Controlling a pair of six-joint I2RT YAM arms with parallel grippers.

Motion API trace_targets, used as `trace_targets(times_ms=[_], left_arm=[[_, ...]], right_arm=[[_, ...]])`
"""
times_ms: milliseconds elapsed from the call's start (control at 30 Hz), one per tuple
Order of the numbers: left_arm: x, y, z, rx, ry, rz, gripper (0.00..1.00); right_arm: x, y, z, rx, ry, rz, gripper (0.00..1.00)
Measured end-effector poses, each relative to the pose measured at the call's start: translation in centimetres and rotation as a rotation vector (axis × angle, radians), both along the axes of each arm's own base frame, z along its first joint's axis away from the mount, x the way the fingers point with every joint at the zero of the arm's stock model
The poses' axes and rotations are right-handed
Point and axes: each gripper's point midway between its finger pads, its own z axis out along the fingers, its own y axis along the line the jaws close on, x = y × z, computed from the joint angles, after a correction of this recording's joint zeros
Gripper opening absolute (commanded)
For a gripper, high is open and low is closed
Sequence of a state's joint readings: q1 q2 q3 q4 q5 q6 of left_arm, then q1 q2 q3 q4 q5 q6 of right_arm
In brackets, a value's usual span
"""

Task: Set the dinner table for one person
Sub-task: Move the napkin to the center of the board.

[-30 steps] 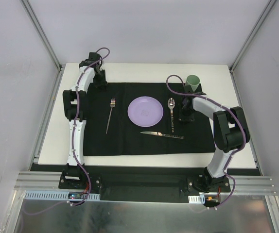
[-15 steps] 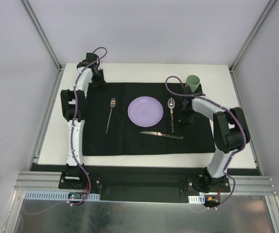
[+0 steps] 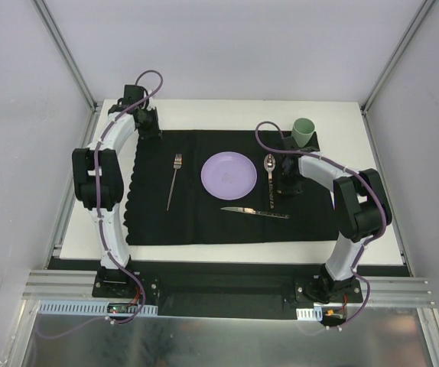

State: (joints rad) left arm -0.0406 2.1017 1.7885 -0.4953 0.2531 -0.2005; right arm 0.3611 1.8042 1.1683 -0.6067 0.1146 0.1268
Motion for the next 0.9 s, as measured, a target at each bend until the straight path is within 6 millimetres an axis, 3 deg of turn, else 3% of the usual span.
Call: trace_targets(times_ms=[100, 200, 500, 900], left_arm=[[-1.7, -0.1, -0.5, 0.022, 0.013, 0.003, 0.0], [-3.0, -0.2, -2.6, 0.048, 0.065, 0.004, 0.0], [-3.7, 0.2, -7.8, 0.109, 0.185, 0.017, 0.0], [-1.7, 0.8, -7.8, 0.152, 0.207, 0.032, 0.0]], right_arm=[[0.0, 0.1, 0.0, 0.002, 0.0, 0.004, 0.01], [-0.1, 0.2, 0.0, 0.003, 0.001, 0.005, 0.01], [0.1, 0.3, 1.4, 0.016, -0.035, 0.008, 0.01], [-0.1, 0.3, 4.1, 0.033, -0.089, 0.009, 0.01]])
